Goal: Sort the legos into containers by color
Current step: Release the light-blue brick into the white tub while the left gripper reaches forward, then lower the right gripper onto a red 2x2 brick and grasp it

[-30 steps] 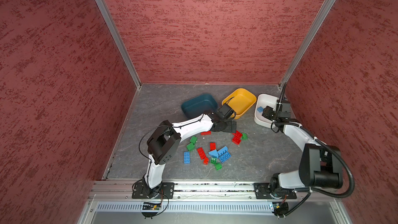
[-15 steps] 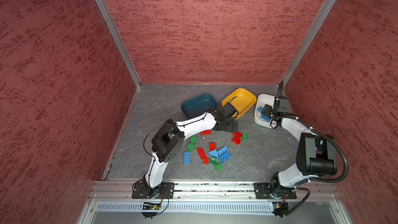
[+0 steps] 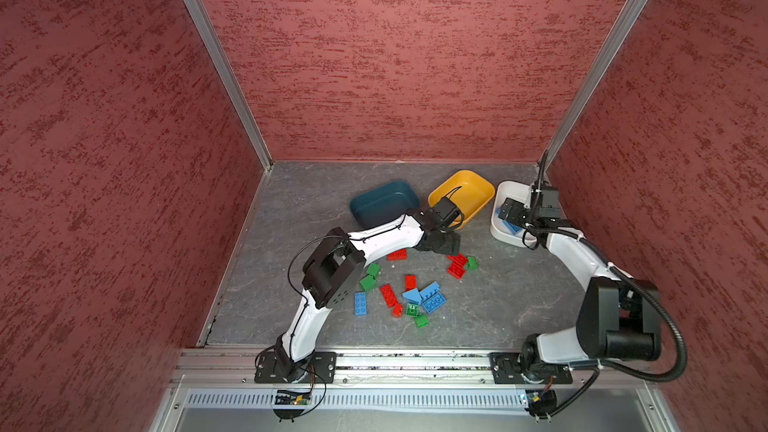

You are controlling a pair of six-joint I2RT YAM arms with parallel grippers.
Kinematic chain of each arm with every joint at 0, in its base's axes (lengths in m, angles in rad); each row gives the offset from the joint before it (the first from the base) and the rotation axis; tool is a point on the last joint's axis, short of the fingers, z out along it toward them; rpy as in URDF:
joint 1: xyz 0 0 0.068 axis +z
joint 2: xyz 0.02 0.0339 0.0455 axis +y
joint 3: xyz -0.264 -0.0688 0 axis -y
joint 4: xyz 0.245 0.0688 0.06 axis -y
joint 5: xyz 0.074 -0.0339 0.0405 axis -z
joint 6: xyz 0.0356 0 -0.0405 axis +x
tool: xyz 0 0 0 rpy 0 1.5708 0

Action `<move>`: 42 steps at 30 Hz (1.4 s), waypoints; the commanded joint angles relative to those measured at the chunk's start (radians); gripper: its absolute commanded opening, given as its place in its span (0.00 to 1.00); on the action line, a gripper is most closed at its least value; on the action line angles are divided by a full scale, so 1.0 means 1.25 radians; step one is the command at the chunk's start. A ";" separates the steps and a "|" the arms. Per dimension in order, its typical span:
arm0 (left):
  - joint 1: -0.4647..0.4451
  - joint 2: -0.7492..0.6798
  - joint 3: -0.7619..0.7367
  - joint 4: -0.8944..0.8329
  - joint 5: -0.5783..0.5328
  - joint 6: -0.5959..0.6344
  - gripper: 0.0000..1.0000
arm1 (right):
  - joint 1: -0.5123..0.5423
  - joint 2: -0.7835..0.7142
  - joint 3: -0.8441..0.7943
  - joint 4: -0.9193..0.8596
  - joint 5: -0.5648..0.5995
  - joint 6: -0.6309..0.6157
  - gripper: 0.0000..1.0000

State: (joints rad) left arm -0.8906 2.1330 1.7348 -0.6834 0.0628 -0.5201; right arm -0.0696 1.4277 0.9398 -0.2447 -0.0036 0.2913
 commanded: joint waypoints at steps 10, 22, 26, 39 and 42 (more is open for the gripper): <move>0.000 0.181 0.213 -0.135 0.065 0.083 0.53 | 0.012 -0.063 -0.048 0.019 -0.015 0.036 0.99; 0.004 0.221 0.232 -0.180 0.042 0.093 0.39 | 0.013 -0.060 -0.056 0.014 -0.015 0.037 0.99; 0.005 0.205 0.199 -0.176 0.027 0.088 0.32 | 0.015 -0.058 -0.050 0.008 -0.023 0.037 0.99; 0.046 0.007 -0.075 -0.057 0.009 0.019 0.32 | 0.093 -0.055 -0.051 -0.005 -0.153 -0.045 0.99; 0.058 -0.039 -0.107 -0.019 0.045 0.001 0.42 | 0.150 -0.041 -0.048 -0.036 -0.198 -0.104 0.99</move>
State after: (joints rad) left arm -0.8288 2.1349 1.6295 -0.7513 0.0864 -0.4911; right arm 0.0689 1.3727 0.8814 -0.2485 -0.1650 0.2501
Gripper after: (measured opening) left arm 0.408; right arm 0.986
